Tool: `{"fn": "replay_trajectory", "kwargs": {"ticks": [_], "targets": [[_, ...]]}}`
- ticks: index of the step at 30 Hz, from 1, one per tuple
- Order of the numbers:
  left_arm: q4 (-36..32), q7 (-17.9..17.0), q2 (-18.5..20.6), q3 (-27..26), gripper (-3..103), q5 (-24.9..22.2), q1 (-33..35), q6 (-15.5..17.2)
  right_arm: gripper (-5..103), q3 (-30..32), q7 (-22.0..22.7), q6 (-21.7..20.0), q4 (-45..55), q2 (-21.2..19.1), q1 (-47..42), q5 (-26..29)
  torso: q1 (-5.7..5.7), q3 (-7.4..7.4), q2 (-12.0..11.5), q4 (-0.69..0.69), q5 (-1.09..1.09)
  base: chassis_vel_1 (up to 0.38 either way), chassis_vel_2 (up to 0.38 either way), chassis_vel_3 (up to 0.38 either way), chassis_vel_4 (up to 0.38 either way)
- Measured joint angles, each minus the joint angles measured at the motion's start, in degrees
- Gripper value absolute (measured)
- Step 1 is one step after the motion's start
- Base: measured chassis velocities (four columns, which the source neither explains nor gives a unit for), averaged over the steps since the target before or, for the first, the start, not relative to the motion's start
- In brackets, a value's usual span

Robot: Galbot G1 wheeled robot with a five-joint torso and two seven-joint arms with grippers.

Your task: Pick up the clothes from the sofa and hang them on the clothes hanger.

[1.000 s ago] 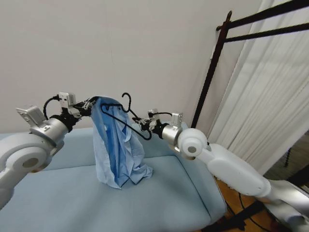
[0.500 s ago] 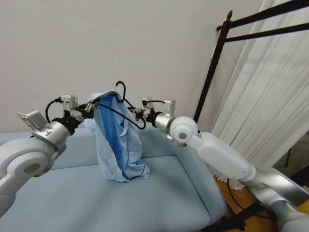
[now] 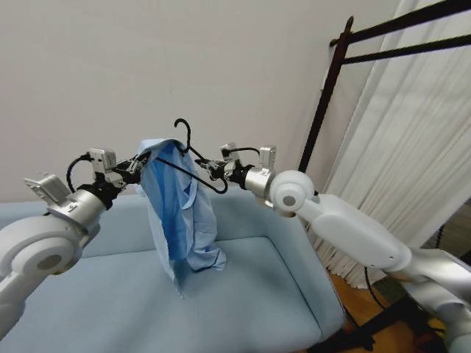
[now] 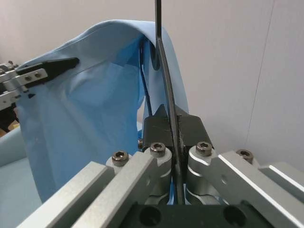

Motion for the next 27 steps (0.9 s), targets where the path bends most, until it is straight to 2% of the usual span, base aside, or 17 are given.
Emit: {"fn": "replay_trajectory", "kwargs": {"ticks": [2,5,7,9,10,11,13,14,16,18,22,23,25,26,27], "targets": [[-0.3,0.0,-0.4,0.0,9,0.8,0.3,-0.2,2,-0.5,-0.1,0.0,0.5,-0.3,0.8,0.2,0.00,0.00,0.0,0.00,0.00,0.000,0.000,0.000,0.000],[-0.7,-0.1,-0.7,0.0,15,1.3,0.5,-0.3,2,-0.9,0.0,0.0,1.0,-0.4,1.5,0.6,0.00,0.00,0.0,0.00,0.00,0.000,0.000,0.000,0.000],[-1.3,-0.2,-1.0,-0.3,25,1.6,1.3,-0.5,2,-1.5,-0.1,0.0,1.3,-0.7,2.3,0.9,0.00,0.00,0.0,0.00,0.00,0.000,0.000,0.000,0.000],[-1.5,-0.2,-1.1,-0.5,25,1.6,1.5,-0.6,2,-1.7,-0.2,0.0,1.4,-0.8,2.5,1.0,0.00,0.00,0.0,0.00,0.00,0.000,0.000,0.000,0.000],[-2.1,-0.1,-1.4,-1.6,36,1.7,2.8,-0.7,2,-2.1,-0.6,0.1,1.3,-1.0,3.1,1.1,0.00,0.00,0.0,0.00,0.00,0.000,0.000,0.000,0.000],[-2.4,0.0,-1.6,-2.3,36,1.7,3.7,-0.7,2,-2.3,-0.8,0.3,1.0,-1.0,3.4,1.1,0.00,0.00,0.0,0.00,0.00,0.000,0.000,0.000,0.000],[-2.8,0.5,-1.9,-4.0,46,1.7,5.8,-0.8,2,-2.5,-1.6,0.7,0.0,-1.0,4.0,1.0,0.00,0.00,0.0,0.01,0.00,0.000,0.000,0.000,0.000],[-2.8,0.5,-1.9,-4.0,46,1.7,5.8,-0.8,2,-2.5,-1.6,0.7,0.0,-1.0,4.0,1.0,0.00,0.00,0.0,0.01,0.00,0.000,0.000,0.000,0.000],[-3.1,1.0,-2.1,-5.5,57,1.8,7.6,-1.0,2,-2.5,-2.7,1.1,-1.0,-1.0,4.3,0.6,0.00,0.00,0.0,0.01,0.00,0.000,0.000,0.000,0.000],[-3.2,1.1,-2.2,-6.3,57,1.9,8.5,-1.1,2,-2.5,-3.1,1.2,-1.5,-1.0,4.4,0.4,0.00,0.00,0.0,0.00,0.00,0.000,0.000,0.000,0.000],[-3.6,2.8,-2.3,-10.1,79,2.4,12.8,-1.9,2,-2.1,-5.4,1.8,-4.5,-0.9,4.5,-1.0,0.00,0.00,0.0,0.01,0.00,0.000,0.000,0.000,0.000],[-3.6,2.8,-2.3,-10.1,79,2.4,12.8,-1.9,2,-2.1,-5.4,1.8,-4.5,-0.9,4.5,-1.0,0.00,0.00,0.0,0.01,0.00,0.000,0.000,0.000,0.000],[-3.6,3.9,-2.2,-12.2,90,2.2,14.5,-2.1,2,-1.2,-8.0,2.1,-6.2,-1.6,4.3,-1.5,0.00,0.00,0.0,0.02,-0.01,0.000,0.000,0.000,0.000],[-3.5,4.3,-2.0,-13.0,90,2.0,14.9,-2.2,2,-0.8,-9.6,2.1,-7.0,-2.1,4.1,-1.7,0.00,0.00,0.0,0.01,-0.01,0.000,0.000,0.000,0.000],[-3.4,4.4,-1.9,-13.4,94,1.9,15.1,-2.2,2,-0.4,-11.1,2.2,-7.6,-2.5,3.9,-2.0,0.00,0.00,0.0,0.01,0.00,0.000,0.000,0.000,0.000]]}}
